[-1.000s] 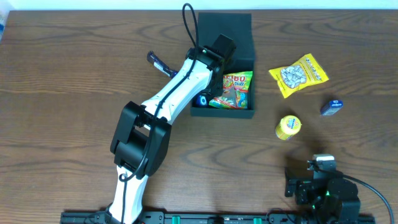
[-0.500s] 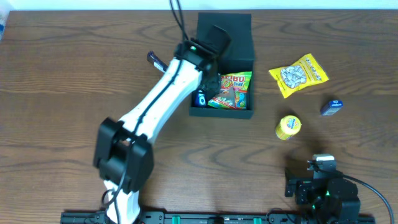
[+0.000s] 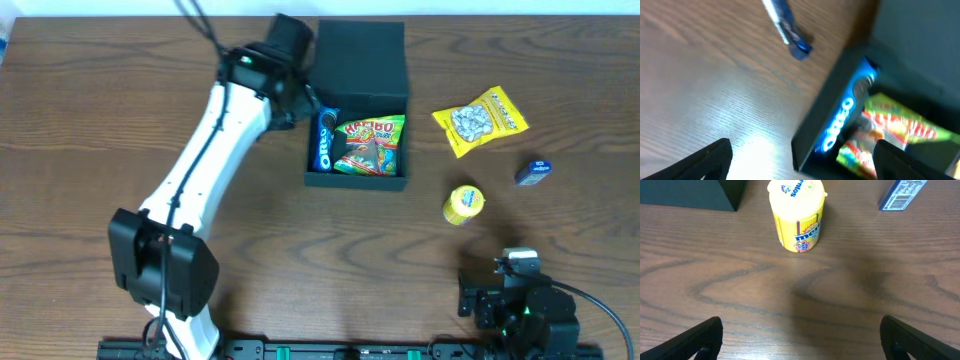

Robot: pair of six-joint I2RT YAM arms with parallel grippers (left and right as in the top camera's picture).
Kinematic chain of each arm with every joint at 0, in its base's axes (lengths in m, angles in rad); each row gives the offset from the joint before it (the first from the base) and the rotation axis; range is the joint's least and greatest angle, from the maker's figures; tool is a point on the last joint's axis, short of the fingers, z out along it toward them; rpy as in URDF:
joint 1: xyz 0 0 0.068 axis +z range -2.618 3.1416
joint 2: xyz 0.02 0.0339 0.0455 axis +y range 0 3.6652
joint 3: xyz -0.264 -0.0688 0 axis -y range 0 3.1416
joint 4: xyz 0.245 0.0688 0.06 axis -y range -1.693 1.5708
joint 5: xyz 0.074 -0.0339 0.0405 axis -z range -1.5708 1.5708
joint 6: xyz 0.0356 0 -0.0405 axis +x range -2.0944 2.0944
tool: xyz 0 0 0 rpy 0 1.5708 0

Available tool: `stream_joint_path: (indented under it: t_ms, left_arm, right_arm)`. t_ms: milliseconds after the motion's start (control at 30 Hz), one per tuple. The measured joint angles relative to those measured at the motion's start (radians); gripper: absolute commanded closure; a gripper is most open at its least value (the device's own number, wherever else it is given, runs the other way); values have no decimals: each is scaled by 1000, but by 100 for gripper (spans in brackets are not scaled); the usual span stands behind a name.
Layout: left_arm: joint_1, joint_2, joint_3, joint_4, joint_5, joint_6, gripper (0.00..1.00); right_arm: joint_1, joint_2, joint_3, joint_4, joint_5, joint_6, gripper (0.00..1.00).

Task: Pack container
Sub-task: 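Release the Oreo pack and move the left gripper to the blue bar, then grasp the small blue-wrapped bar with the left gripper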

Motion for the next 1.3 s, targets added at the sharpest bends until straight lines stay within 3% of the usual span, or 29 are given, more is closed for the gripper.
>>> stream_joint_path:
  t_ms: [200,400,767,1300]
  left_arm:
    - [88,14,0,57,35,-160,11]
    - [141,103,2,126,126,-224,13]
    - [193,291,21,207,208,-252,14]
    - [235,380,32,275,214,-297,17]
  right_arm:
    - [0,0,0,0,0,0,1]
    - [0,0,0,0,0,0,1]
    - [0,0,0,0,0,0,1]
    - [0,0,0,0,0,0,1]
